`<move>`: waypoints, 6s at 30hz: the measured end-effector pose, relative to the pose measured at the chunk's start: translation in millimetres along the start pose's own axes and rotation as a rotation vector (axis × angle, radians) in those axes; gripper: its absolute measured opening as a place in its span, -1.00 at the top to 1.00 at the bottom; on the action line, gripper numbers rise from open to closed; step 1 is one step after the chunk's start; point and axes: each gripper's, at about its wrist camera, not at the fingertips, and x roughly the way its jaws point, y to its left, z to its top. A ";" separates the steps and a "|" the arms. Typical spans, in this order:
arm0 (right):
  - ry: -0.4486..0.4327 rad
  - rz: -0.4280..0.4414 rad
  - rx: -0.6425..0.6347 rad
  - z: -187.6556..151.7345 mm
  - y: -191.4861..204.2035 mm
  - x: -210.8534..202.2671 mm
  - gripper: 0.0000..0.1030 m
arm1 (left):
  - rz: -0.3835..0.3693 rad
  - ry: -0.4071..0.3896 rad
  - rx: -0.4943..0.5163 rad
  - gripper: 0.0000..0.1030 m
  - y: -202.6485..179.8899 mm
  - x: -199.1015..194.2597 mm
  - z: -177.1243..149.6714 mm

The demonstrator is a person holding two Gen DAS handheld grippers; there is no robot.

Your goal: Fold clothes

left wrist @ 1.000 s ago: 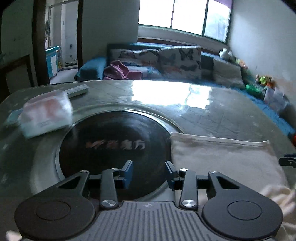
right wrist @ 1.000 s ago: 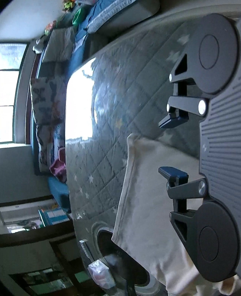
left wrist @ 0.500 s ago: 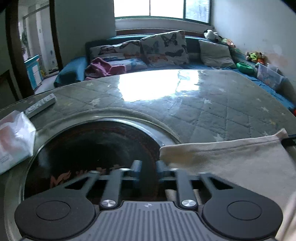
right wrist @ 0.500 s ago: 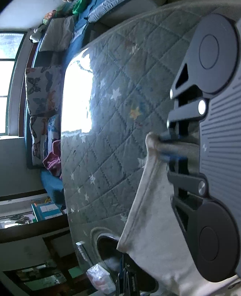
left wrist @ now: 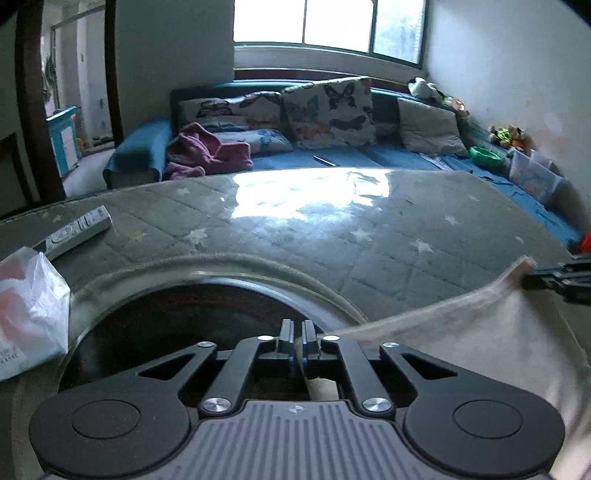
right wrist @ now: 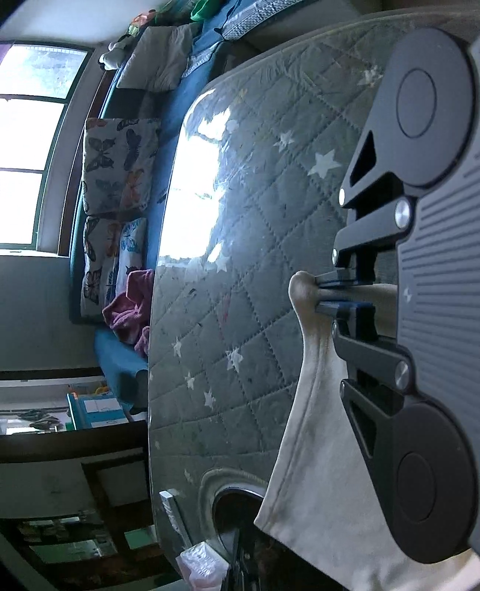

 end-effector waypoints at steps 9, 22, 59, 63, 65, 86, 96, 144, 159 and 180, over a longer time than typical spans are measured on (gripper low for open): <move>0.008 -0.001 0.007 -3.7 -1.6 9.5 0.87 | 0.020 0.017 0.066 0.78 -16.7 17.8 -11.3; -0.032 -0.025 -0.009 0.3 -5.4 -12.7 0.70 | 0.093 -0.039 0.176 0.81 -42.0 34.0 9.3; 0.032 0.267 -0.239 -121.0 125.3 -159.9 0.91 | -0.348 -0.057 0.316 0.89 -130.0 -124.4 -116.5; 0.005 0.289 -0.238 -125.2 120.6 -183.1 0.91 | -0.349 -0.121 0.285 0.90 -122.2 -139.2 -123.5; 0.015 0.307 -0.240 -130.4 118.4 -192.3 0.91 | -0.381 -0.162 0.259 0.90 -112.7 -153.9 -133.6; 0.104 0.317 -0.226 -118.0 116.7 -135.7 0.69 | -0.377 -0.115 0.210 0.88 -101.7 -132.0 -107.2; 0.141 0.319 -0.249 -127.5 105.2 -175.3 0.55 | -0.462 -0.010 0.260 0.86 -142.0 -78.3 -117.4; -0.002 0.181 -0.240 -108.9 103.1 -95.2 0.22 | -0.188 -0.017 0.086 0.77 -103.4 -6.1 -33.7; 0.049 0.122 -0.229 -162.1 88.5 -167.2 0.17 | -0.206 -0.023 0.136 0.76 -120.1 -22.6 -39.7; 0.001 -0.382 0.327 -211.6 -85.0 -198.8 0.20 | -0.532 -0.023 0.322 0.75 -213.0 -111.2 -119.5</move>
